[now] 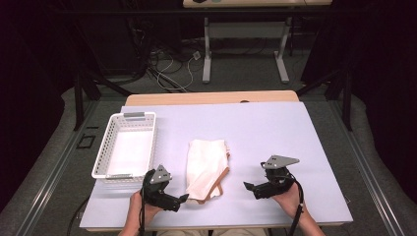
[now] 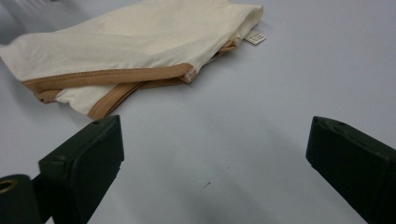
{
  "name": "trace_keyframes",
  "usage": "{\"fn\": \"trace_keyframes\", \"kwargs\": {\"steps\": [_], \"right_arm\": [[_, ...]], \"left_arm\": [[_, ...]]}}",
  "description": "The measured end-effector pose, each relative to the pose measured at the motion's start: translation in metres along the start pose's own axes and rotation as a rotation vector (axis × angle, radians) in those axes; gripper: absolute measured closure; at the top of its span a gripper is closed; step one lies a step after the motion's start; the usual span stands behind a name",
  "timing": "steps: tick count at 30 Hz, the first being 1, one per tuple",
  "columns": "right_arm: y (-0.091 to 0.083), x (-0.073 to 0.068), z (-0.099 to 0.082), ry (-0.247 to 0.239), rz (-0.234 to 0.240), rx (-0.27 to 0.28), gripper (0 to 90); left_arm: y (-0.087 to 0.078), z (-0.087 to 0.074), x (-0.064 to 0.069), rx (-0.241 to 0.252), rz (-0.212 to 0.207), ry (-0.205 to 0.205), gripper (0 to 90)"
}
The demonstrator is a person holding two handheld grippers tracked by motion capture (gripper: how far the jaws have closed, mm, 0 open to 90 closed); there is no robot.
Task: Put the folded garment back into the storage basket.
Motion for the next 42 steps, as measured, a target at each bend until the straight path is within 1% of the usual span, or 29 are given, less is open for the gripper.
{"fn": "trace_keyframes", "kwargs": {"steps": [1,3,4,5,6,7,9,11,15,16,18,19,20,22,23,24,26,27,29,30,31,32,33,34,36,37,39,42], "right_arm": [[0.000,0.000,0.000,0.000,0.000,0.000,3.6],[-0.004,0.000,-0.001,-0.017,-0.008,-0.002,3.6],[-0.004,0.001,-0.001,-0.013,-0.008,0.007,3.7],[-0.006,0.001,-0.002,-0.013,-0.012,0.004,3.7],[-0.007,0.001,-0.003,-0.007,-0.012,0.002,3.7],[-0.007,0.002,-0.004,-0.015,-0.012,-0.002,3.7],[-0.008,0.003,-0.005,-0.007,-0.016,0.000,3.8],[-0.009,0.004,-0.008,-0.006,-0.018,-0.002,3.9],[-0.010,0.006,-0.009,-0.002,-0.023,-0.008,4.0],[-0.009,0.006,-0.008,-0.009,-0.021,-0.005,4.0],[-0.009,0.006,-0.008,-0.009,-0.025,-0.004,4.1],[-0.009,0.006,-0.008,-0.009,-0.025,-0.004,4.1],[-0.009,0.006,-0.008,-0.005,-0.023,-0.005,4.1],[-0.008,0.006,-0.007,-0.003,-0.024,0.000,4.1],[-0.009,0.007,-0.006,-0.023,-0.025,-0.006,4.2],[-0.009,0.007,-0.005,-0.017,-0.031,0.002,4.4],[-0.009,0.008,-0.004,-0.020,-0.034,0.000,4.4],[-0.009,0.009,-0.004,-0.014,-0.031,0.003,4.4],[-0.008,0.009,-0.006,-0.014,-0.031,-0.005,4.5],[-0.008,0.009,-0.006,-0.014,-0.031,-0.005,4.5],[-0.007,0.009,-0.007,-0.006,-0.032,-0.004,4.4],[-0.007,0.009,-0.008,-0.012,-0.031,-0.015,4.5],[-0.006,0.009,-0.008,-0.012,-0.030,-0.013,4.5],[-0.005,0.009,-0.007,-0.018,-0.030,-0.012,4.5],[-0.005,0.008,-0.008,-0.010,-0.027,-0.014,4.6],[-0.005,0.008,-0.008,-0.010,-0.027,-0.014,4.6],[-0.005,0.009,-0.008,-0.009,-0.028,-0.013,4.6],[-0.005,0.010,-0.009,-0.010,-0.031,-0.013,4.7]], "left_arm": [[0.000,0.002,-0.001,0.002,0.003,-0.001,0.0],[0.001,0.006,-0.004,0.004,0.018,-0.014,0.0],[0.002,0.007,-0.006,0.005,0.020,-0.024,0.0],[0.003,0.009,-0.008,0.004,0.020,-0.027,0.0],[0.005,0.013,-0.011,0.011,0.024,-0.043,0.0],[0.005,0.013,-0.011,0.011,0.024,-0.043,0.0],[0.007,0.019,-0.015,0.000,0.025,-0.057,0.0],[0.012,0.026,-0.018,-0.004,0.015,-0.078,0.0],[0.017,0.031,-0.022,-0.013,0.023,-0.080,0.0],[0.020,0.033,-0.022,-0.010,0.020,-0.092,0.0],[0.023,0.035,-0.025,-0.025,0.025,-0.084,0.0],[0.026,0.036,-0.026,-0.023,0.028,-0.092,0.0],[0.027,0.037,-0.028,-0.033,0.032,-0.087,0.0],[0.032,0.039,-0.031,-0.031,0.048,-0.091,0.1],[0.033,0.039,-0.031,-0.042,0.036,-0.098,0.2],[0.036,0.040,-0.032,-0.035,0.045,-0.105,0.2],[0.039,0.041,-0.034,-0.047,0.051,-0.102,0.3],[0.041,0.042,-0.034,-0.046,0.054,-0.110,0.6],[0.044,0.043,-0.036,-0.056,0.056,-0.116,1.0],[0.046,0.044,-0.037,-0.060,0.063,-0.114,1.0],[0.047,0.044,-0.036,-0.063,0.058,-0.122,1.5],[0.049,0.045,-0.037,-0.066,0.069,-0.125,2.2],[0.050,0.045,-0.038,-0.068,0.068,-0.124,3.6],[0.053,0.047,-0.039,-0.072,0.068,-0.136,5.9],[0.054,0.047,-0.040,-0.079,0.074,-0.132,10.6],[0.055,0.047,-0.040,-0.088,0.075,-0.131,10.6],[0.058,0.046,-0.039,-0.102,0.072,-0.135,15.5],[0.062,0.045,-0.039,-0.130,0.071,-0.121,17.8]]}}
Point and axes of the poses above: each handheld gripper's, and its own axes: y roughly forward along the jaws, z roughly out of its top, x roughly to its right, the point moved 6 cm from there along y, roughly forward along the jaws, and after that the axes turned 1 degree about -x, right-handed, at the moved point
